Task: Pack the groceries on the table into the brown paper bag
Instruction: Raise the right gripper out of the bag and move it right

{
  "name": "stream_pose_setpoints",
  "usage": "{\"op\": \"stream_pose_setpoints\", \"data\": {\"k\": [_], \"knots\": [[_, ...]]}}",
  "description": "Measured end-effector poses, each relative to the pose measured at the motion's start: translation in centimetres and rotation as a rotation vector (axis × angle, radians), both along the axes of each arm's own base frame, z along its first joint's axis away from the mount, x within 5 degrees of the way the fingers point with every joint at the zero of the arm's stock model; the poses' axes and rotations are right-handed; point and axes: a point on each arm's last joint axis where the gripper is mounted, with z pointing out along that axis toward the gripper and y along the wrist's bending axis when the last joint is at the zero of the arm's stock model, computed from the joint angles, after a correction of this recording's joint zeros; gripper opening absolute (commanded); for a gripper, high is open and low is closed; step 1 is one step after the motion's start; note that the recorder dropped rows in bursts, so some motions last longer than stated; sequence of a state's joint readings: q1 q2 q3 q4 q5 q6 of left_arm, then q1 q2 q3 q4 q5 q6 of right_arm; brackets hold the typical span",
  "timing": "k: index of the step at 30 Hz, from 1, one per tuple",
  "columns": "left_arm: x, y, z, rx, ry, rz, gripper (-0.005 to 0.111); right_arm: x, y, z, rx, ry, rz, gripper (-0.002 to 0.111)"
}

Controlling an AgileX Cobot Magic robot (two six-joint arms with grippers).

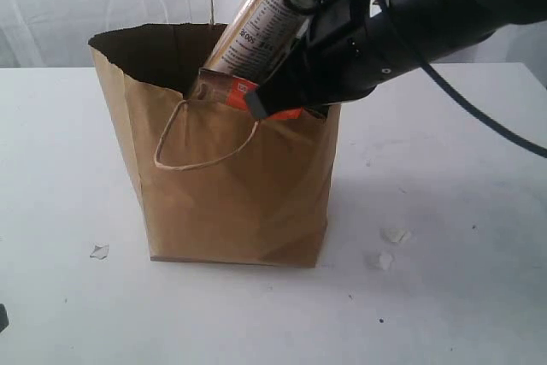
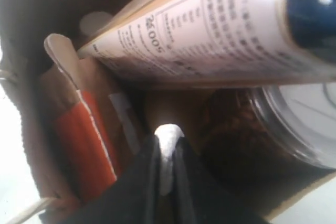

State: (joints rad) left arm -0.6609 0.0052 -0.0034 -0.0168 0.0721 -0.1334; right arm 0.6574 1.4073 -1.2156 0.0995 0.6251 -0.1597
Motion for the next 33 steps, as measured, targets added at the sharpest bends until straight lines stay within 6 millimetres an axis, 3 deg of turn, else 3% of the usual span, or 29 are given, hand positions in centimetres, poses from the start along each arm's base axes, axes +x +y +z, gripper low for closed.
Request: {"op": "stream_pose_setpoints", "data": {"k": [4, 8, 10, 21, 27, 33], "knots": [[0.0, 0.0, 0.0, 0.0, 0.0, 0.0, 0.0, 0.1, 0.0, -0.1, -0.006, -0.005, 0.006, 0.021], [0.0, 0.0, 0.0, 0.0, 0.0, 0.0, 0.0, 0.1, 0.1, 0.1, 0.002, -0.017, 0.005, 0.046], [0.0, 0.0, 0.0, 0.0, 0.0, 0.0, 0.0, 0.1, 0.1, 0.1, 0.002, -0.019, 0.006, 0.05], [0.0, 0.0, 0.0, 0.0, 0.0, 0.0, 0.0, -0.1, -0.1, 0.8, 0.027, -0.052, 0.003, 0.05], [0.0, 0.0, 0.0, 0.0, 0.0, 0.0, 0.0, -2.5, -2.0, 4.4, 0.082, -0.146, 0.005, 0.046], [0.0, 0.0, 0.0, 0.0, 0.0, 0.0, 0.0, -6.6, -6.0, 8.3, 0.078, -0.256, -0.032, 0.046]]}}
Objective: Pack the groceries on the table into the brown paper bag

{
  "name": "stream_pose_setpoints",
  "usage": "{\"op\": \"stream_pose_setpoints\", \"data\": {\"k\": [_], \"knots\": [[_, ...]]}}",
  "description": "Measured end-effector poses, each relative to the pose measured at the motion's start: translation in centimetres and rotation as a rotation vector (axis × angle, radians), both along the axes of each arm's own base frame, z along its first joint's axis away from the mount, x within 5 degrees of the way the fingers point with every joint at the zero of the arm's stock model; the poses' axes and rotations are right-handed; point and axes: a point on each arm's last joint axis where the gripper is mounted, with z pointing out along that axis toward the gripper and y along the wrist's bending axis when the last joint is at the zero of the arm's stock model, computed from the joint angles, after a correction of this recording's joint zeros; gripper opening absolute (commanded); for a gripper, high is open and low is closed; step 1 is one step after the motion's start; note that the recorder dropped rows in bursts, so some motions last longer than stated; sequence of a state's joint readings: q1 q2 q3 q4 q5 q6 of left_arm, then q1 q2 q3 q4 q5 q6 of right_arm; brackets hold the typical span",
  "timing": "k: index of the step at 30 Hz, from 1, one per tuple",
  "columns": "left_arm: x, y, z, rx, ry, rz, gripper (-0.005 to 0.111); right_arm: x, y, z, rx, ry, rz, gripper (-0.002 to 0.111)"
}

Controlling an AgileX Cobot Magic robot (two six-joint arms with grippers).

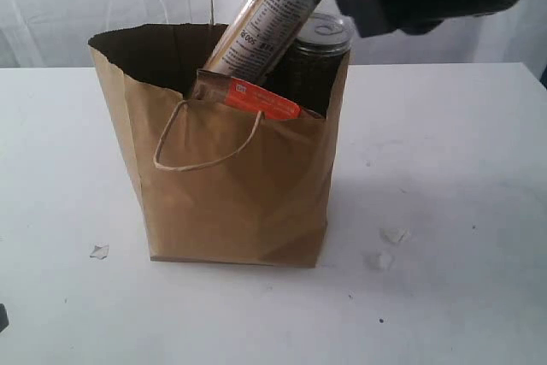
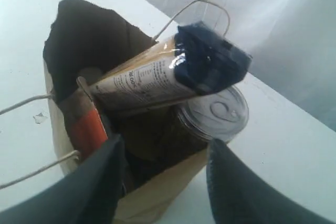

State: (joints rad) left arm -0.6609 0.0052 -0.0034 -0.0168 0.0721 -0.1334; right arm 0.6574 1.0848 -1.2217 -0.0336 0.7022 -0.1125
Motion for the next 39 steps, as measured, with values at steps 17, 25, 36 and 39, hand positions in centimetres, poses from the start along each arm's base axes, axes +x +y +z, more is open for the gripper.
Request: {"op": "stream_pose_setpoints", "data": {"k": [17, 25, 36, 39], "knots": [[0.0, 0.0, 0.0, 0.0, 0.0, 0.0, 0.0, -4.5, -6.3, -7.6, -0.103, 0.298, -0.381, 0.046], [0.0, 0.0, 0.0, 0.0, 0.0, 0.0, 0.0, -3.9, -5.5, -12.1, -0.001, 0.329, -0.41, 0.046], [0.0, 0.0, 0.0, 0.0, 0.0, 0.0, 0.0, 1.6, -6.3, -18.1, 0.16, 0.431, -0.636, 0.046], [0.0, 0.0, 0.0, 0.0, 0.0, 0.0, 0.0, 3.4, -5.6, -20.4, 0.171, 0.508, -0.648, 0.046]]}}
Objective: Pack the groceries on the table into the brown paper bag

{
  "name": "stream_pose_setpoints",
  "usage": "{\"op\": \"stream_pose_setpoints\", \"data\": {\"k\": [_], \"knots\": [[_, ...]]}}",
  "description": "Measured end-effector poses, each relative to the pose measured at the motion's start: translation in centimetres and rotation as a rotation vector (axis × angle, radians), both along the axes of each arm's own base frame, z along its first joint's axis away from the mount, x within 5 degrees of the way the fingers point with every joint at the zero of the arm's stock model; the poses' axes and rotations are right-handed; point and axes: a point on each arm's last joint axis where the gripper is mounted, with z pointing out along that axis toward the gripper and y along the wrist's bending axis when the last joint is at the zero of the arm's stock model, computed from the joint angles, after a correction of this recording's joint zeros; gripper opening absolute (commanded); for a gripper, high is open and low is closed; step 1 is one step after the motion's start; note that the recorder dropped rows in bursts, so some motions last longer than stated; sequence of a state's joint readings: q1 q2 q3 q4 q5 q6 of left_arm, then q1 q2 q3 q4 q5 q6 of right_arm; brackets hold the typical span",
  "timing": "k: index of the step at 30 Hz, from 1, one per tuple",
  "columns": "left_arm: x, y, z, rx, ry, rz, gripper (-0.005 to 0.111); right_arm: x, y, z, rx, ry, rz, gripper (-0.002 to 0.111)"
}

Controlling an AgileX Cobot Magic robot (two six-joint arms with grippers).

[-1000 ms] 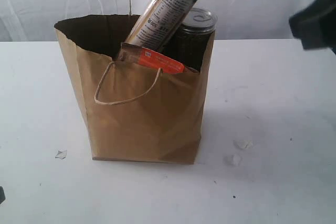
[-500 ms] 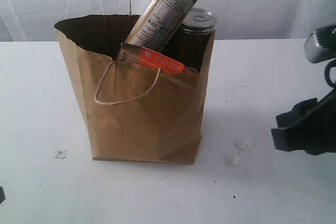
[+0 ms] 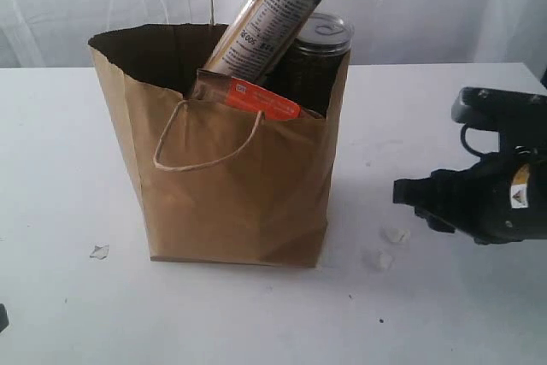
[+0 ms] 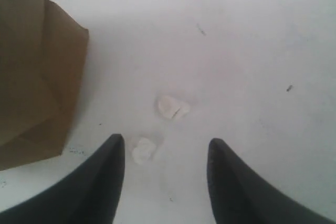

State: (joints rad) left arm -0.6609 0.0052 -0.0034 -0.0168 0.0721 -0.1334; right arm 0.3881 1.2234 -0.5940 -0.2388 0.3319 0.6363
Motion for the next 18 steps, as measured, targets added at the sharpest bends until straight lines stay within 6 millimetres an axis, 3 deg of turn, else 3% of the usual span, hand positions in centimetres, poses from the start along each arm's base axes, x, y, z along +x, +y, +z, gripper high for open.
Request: {"op": "stream_pose_setpoints", "data": {"k": [4, 8, 18], "knots": [[0.0, 0.0, 0.0, 0.0, 0.0, 0.0, 0.0, 2.4, 1.0, -4.9, 0.022, 0.132, -0.018, 0.046], [0.0, 0.0, 0.0, 0.0, 0.0, 0.0, 0.0, 4.0, 1.7, -7.5, 0.006, 0.192, -0.013, 0.046], [0.0, 0.0, 0.0, 0.0, 0.0, 0.0, 0.0, 6.0, 2.2, -7.2, 0.033, 0.133, -0.019, 0.046]]}}
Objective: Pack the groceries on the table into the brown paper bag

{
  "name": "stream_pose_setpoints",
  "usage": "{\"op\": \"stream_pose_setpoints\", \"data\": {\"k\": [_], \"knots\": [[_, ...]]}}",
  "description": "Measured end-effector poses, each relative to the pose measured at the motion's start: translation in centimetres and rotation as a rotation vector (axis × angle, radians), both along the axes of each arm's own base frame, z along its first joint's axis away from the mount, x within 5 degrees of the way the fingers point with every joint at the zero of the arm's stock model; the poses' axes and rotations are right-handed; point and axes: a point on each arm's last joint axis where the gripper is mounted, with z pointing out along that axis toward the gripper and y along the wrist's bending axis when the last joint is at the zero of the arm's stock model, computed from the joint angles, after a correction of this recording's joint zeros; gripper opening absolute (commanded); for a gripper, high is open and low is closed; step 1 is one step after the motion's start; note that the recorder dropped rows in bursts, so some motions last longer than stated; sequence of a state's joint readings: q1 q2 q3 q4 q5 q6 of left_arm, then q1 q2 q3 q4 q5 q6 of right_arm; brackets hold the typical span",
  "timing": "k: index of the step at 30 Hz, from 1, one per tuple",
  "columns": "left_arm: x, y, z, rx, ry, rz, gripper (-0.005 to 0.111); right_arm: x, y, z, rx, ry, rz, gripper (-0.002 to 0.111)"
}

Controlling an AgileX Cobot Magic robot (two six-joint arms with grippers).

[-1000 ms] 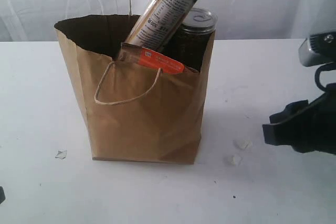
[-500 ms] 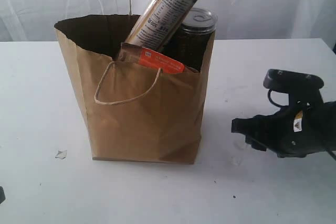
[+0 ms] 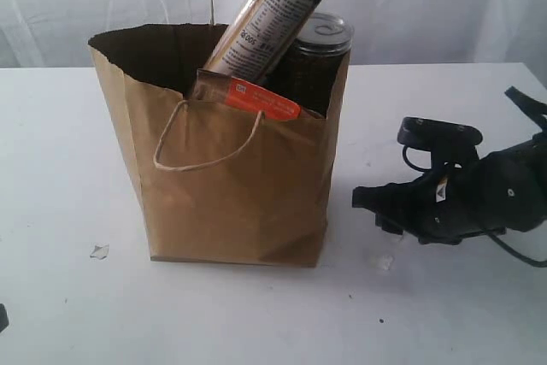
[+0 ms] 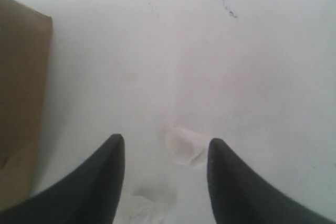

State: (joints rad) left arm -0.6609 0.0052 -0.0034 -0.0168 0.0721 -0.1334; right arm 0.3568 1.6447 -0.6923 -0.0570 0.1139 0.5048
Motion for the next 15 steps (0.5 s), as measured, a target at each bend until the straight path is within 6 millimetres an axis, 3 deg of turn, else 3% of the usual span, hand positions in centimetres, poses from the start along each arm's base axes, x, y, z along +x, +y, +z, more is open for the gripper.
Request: {"op": "stream_pose_setpoints", "data": {"k": [15], "knots": [[0.0, 0.0, 0.0, 0.0, 0.0, 0.0, 0.0, 0.69, -0.89, -0.61, -0.009, 0.002, -0.022, 0.046]]}}
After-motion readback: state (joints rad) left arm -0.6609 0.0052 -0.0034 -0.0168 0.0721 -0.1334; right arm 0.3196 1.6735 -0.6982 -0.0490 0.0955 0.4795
